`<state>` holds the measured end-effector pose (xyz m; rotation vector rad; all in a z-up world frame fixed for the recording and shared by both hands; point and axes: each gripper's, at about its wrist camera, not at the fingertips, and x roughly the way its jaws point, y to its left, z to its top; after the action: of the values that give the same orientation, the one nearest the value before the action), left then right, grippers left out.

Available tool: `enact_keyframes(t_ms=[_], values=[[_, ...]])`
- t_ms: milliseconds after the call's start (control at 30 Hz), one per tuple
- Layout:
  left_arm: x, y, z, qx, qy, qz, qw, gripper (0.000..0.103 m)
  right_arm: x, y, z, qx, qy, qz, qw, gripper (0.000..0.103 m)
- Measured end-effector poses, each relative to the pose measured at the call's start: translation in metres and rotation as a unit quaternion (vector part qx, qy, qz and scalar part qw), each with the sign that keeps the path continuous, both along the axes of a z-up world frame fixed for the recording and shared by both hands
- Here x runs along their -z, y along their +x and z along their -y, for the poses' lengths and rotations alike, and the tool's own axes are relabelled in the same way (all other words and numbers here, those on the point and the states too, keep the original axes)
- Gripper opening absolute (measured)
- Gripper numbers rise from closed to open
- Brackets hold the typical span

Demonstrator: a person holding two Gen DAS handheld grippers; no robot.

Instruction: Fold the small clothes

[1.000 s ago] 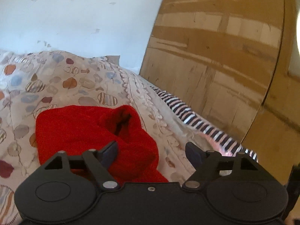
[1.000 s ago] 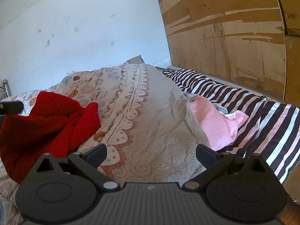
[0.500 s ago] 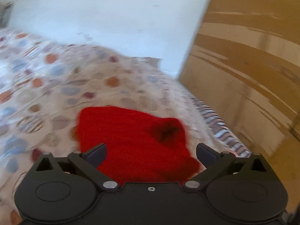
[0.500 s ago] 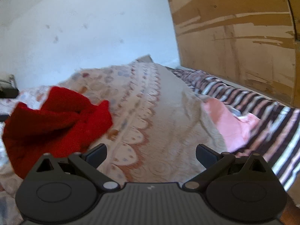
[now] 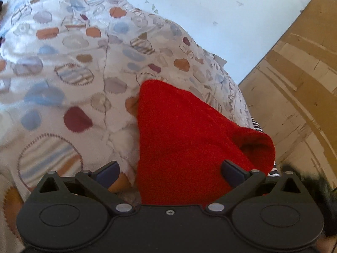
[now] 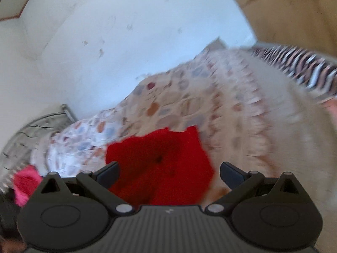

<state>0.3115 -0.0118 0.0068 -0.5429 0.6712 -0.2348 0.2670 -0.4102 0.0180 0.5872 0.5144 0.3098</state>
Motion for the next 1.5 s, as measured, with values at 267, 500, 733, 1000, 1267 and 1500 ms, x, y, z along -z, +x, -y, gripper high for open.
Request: enact_keyframes(t_ms=[267,500,733,1000,1267,1500], values=[[0.025,-0.005,0.011,0.044,-0.01,-0.013,0.9989,0.102,-0.002,0.083,-0.025,-0.044,0.004,-0.067,0.997,0.078],[0.029,-0.006,0.015,0.05,-0.003,-0.011,0.9987,0.102,0.0,0.094,-0.036,-0.045,-0.007,-0.065,0.997,0.021],[0.016,-0.009,0.052,0.093,0.069,-0.003,0.9933,0.102,-0.019,0.041,-0.006,0.002,-0.016,0.029,0.999,0.017],[0.025,-0.004,0.07,0.104,0.081,-0.012,0.9911,0.102,0.028,0.062,0.013,0.03,-0.032,-0.039,0.998,0.017],[0.021,-0.005,0.057,0.107,0.044,-0.012,0.9932,0.102,0.033,0.04,0.006,0.036,-0.076,-0.017,0.996,0.018],[-0.01,-0.027,0.028,0.04,0.012,0.087,0.9953,0.102,0.024,0.032,-0.007,0.019,-0.117,0.002,0.993,0.018]])
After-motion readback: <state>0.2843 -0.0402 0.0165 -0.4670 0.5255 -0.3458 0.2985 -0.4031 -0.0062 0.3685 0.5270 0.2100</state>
